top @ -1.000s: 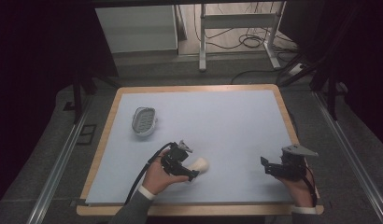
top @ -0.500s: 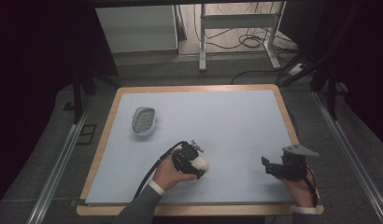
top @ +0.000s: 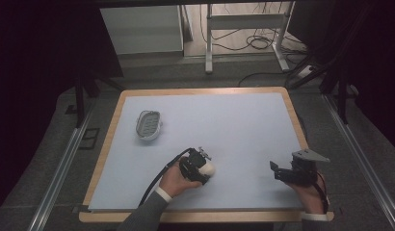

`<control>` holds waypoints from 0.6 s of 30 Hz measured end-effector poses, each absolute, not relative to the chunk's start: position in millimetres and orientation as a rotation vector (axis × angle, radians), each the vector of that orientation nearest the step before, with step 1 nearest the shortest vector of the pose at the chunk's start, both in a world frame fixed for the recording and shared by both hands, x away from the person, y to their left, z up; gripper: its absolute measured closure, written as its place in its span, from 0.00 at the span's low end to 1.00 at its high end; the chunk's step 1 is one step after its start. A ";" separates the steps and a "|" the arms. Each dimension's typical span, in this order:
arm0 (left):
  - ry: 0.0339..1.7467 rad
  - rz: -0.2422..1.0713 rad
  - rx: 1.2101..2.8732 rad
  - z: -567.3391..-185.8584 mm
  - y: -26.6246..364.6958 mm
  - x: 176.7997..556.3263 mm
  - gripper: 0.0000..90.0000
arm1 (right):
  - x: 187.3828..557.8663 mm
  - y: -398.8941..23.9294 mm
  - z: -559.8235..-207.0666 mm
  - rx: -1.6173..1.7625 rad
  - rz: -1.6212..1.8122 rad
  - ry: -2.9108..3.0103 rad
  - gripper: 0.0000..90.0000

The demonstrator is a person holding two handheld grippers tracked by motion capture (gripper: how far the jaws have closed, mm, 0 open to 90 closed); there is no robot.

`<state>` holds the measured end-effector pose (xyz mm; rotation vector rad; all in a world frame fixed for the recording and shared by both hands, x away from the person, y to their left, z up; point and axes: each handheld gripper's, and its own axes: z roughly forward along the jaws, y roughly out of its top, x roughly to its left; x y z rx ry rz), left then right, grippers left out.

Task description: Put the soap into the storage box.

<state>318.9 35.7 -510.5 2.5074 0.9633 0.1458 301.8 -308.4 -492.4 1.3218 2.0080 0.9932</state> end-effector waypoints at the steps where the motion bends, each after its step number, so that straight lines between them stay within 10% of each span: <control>1: 0.963 0.146 2.507 -510.5 35.7 318.9 0.52 | 301.8 -308.4 -492.4 1.322 0.993 2.008 0.10; 18: 0.946 0.152 2.425 -496.9 48.6 317.1 0.54 | 301.7 -311.1 -491.8 1.333 0.989 1.991 0.10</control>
